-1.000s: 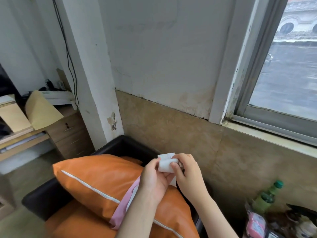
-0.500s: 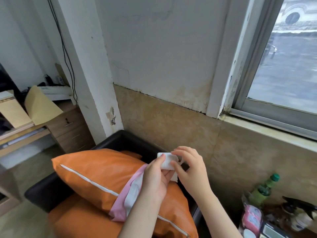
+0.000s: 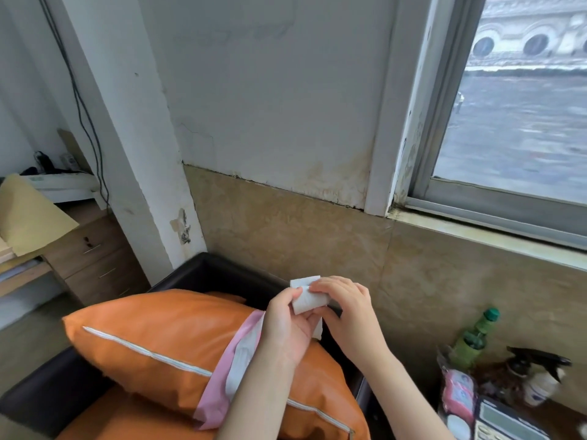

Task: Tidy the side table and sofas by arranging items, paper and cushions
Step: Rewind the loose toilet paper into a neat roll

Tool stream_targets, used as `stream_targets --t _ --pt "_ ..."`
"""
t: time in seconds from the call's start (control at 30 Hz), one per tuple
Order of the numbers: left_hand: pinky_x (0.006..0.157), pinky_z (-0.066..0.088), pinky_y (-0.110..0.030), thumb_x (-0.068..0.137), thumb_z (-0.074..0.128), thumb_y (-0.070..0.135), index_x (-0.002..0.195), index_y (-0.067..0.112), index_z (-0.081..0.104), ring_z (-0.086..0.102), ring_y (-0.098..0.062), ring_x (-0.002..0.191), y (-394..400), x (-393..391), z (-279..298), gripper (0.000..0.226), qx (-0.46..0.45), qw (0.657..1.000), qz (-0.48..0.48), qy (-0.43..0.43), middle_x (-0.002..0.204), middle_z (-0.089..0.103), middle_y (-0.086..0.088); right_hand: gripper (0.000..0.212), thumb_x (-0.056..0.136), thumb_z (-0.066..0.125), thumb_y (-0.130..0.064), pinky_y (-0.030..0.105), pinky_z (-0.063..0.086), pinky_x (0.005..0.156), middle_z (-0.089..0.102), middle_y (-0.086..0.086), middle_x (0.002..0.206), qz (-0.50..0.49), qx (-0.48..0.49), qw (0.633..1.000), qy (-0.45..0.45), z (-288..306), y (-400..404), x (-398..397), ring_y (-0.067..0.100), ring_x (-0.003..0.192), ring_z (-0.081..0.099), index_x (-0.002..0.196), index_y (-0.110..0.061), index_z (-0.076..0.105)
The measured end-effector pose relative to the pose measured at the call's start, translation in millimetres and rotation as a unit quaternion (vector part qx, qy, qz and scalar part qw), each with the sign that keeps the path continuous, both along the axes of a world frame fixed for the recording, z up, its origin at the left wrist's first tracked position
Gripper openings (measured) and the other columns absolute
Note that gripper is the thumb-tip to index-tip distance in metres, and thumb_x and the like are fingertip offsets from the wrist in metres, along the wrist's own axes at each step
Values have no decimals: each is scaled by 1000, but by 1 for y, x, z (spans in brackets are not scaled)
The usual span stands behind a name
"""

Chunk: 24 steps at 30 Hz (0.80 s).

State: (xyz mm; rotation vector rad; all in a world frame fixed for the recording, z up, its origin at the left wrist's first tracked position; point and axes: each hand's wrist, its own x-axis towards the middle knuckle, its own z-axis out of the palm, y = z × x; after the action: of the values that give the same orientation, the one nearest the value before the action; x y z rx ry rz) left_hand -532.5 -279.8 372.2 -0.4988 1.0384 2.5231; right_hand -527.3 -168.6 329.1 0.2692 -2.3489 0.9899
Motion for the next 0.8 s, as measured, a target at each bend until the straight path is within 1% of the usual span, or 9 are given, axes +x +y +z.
stream_targets --t 0.1,0.17,0.23,0.3,0.37,0.47,0.57,0.67,0.8 --pt "68 48 -30 95 39 11 102 -12 59 63 -29 75 -4 -13 5 32 4 1000 -18 6 84 66 -23 34 71 60 -9 21 30 89 59 -21 94 12 -13 1000 -15 8 -1 -8 -5 100 49 95 -33 57" --pt "72 52 -31 94 40 11 107 -12 60 66 -29 72 -11 -26 7 33 -3 1000 -19 1 89 67 -24 19 76 55 -19 24 32 88 53 -21 87 24 -31 998 -58 18 -7 -14 -7 95 45 93 -22 63" --pt "74 54 -32 94 37 9 111 -13 59 67 -29 73 -19 -37 7 35 -19 1000 -17 1 92 66 -25 27 80 47 -28 24 32 88 49 -17 83 32 -37 993 -104 25 -16 -22 -11 94 41 93 -12 64" --pt "73 55 -33 95 33 7 110 -12 59 68 -29 77 -27 -50 4 36 -34 999 -20 3 91 68 -24 22 80 45 -31 19 32 85 53 -14 84 20 -52 992 -113 26 -28 -32 -10 92 44 92 -20 60" --pt "78 54 -35 98 35 13 106 -10 61 68 -29 82 -32 -63 0 35 -42 999 -30 13 93 69 -24 8 83 56 -29 18 41 78 61 -11 86 -16 -101 990 -99 24 -36 -44 -2 87 55 90 -33 55" --pt "87 51 -36 98 42 25 108 -7 62 66 -30 93 -40 -78 -3 39 -53 996 -53 46 104 67 -25 20 82 68 -16 16 45 68 65 -12 82 -61 -167 980 -86 19 -45 -62 2 79 60 84 -32 56" --pt "74 56 -31 96 48 17 102 -7 64 67 -26 83 -50 -96 -5 29 -89 993 -29 77 95 69 -22 19 78 71 -13 20 43 70 61 -15 83 -98 -143 984 -43 15 -54 -81 2 81 56 87 -23 57" --pt "57 56 -27 96 49 13 95 -4 65 68 -23 71 -65 -113 -5 24 -103 992 25 62 84 69 -18 25 72 69 -18 22 42 78 58 -18 100 -51 -80 995 21 11 -69 -95 -2 94 51 95 -22 61" --pt "45 48 -21 97 43 10 85 0 63 64 -21 59 -75 -122 -1 25 -85 995 38 36 71 66 -12 51 62 65 -11 22 35 85 59 -15 113 -3 54 997 52 9 -86 -104 3 107 47 107 -31 55"
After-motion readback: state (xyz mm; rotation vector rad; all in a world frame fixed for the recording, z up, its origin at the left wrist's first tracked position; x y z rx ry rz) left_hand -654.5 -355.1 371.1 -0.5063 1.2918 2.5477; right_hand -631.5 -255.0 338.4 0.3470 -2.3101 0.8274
